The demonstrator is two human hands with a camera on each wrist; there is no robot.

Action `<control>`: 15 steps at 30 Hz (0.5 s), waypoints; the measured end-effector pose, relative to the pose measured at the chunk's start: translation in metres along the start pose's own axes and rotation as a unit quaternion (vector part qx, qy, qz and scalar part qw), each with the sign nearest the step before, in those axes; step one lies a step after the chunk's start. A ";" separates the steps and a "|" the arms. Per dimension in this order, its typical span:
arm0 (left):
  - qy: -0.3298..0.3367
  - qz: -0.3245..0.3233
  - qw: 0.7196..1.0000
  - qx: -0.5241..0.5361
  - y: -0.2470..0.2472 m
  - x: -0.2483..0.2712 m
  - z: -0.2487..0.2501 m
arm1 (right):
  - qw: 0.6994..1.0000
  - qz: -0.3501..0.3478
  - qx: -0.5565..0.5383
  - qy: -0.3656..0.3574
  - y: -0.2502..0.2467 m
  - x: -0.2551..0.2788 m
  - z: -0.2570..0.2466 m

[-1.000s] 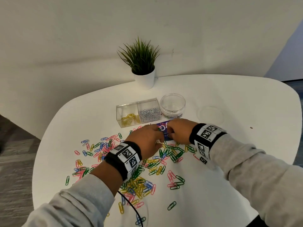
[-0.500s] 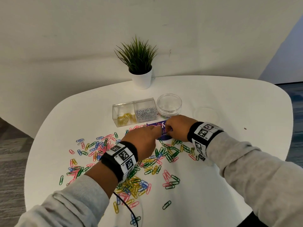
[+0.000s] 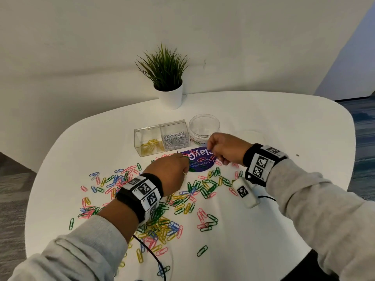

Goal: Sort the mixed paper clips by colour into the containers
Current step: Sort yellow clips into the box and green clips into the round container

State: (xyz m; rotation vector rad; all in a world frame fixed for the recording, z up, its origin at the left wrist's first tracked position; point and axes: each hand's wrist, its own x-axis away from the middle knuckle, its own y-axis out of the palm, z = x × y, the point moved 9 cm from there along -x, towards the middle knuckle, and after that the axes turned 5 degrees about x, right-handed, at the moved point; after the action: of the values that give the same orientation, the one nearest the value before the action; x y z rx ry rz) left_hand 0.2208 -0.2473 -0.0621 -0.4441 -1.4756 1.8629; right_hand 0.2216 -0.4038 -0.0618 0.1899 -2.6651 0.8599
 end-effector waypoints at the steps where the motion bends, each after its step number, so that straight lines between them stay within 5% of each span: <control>1: 0.004 -0.004 1.000 0.011 -0.001 0.001 0.003 | 0.997 -0.024 0.069 -0.015 0.006 0.002 -0.004; 5: 0.032 -0.010 0.999 0.034 -0.005 0.002 0.019 | 0.924 -0.098 0.357 -0.099 0.039 0.009 -0.011; 15: 0.095 -0.022 0.995 0.015 0.009 0.004 0.052 | 0.934 -0.035 0.343 -0.093 0.020 0.007 0.008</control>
State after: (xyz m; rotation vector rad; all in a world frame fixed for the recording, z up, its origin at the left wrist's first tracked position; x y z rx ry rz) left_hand 0.1816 -0.2822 -0.0550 -0.5546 -1.3202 1.7548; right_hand 0.2081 -0.3921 -0.0760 0.5472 -2.3789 1.7956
